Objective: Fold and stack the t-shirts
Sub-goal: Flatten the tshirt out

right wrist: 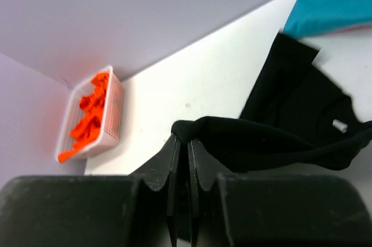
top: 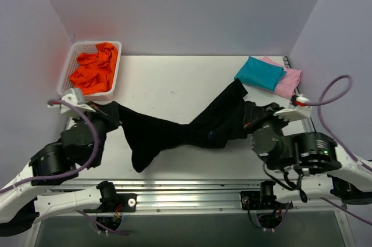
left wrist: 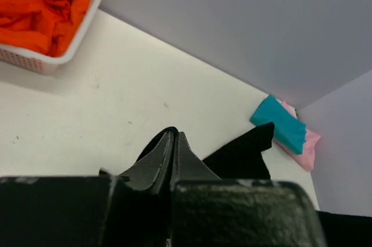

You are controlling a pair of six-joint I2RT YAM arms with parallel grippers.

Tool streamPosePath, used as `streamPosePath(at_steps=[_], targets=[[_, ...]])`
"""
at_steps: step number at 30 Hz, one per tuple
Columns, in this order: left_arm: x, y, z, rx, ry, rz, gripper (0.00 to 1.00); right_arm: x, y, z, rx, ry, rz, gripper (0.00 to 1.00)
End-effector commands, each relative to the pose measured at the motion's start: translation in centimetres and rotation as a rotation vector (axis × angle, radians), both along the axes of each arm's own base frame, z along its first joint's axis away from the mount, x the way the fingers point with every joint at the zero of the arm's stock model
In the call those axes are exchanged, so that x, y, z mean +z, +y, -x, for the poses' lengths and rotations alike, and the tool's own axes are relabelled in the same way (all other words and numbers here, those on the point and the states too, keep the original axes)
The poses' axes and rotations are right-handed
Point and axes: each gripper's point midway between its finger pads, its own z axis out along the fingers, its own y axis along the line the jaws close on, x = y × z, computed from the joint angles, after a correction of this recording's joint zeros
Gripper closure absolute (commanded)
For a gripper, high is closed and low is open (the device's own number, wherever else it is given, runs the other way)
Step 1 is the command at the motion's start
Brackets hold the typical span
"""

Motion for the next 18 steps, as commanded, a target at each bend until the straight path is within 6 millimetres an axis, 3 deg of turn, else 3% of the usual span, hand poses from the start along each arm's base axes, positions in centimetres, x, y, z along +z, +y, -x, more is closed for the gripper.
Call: streamPosePath(at_steps=[1,6,9,11,12,14,17,18], targets=[[4.8,3.6,0.6,0.06,-0.085,-0.052,0.98,4.6,-5.2,-0.4,-0.117,-0.119,0.118,1.0],[10.0,8.1,1.8,0.114,-0.157,-0.07,0.98,10.0,-10.5,0.1,-0.196,-0.167,0.019,1.0],[13.4,10.0,2.6,0.101,-0.232,-0.029,0.98,12.1,-12.6,0.4,-0.187,-0.166,0.021,1.0],[15.0,11.1,3.1,0.098,-0.261,-0.011,0.98,13.0,-12.5,0.5,-0.127,-0.186,0.017,1.0],[15.6,11.5,3.2,0.1,-0.27,-0.001,0.98,14.0,-12.7,0.5,-0.112,-0.212,-0.064,1.0],[17.2,11.7,3.5,0.077,-0.305,0.029,0.98,15.4,-12.2,0.6,-0.049,-0.261,-0.005,1.0],[19.0,11.4,3.4,0.076,-0.341,0.006,0.98,18.8,-10.8,0.4,-0.016,-0.319,0.037,1.0],[19.8,11.5,3.4,0.084,-0.353,0.003,0.98,19.7,-8.8,0.1,-0.016,-0.326,0.064,1.0]])
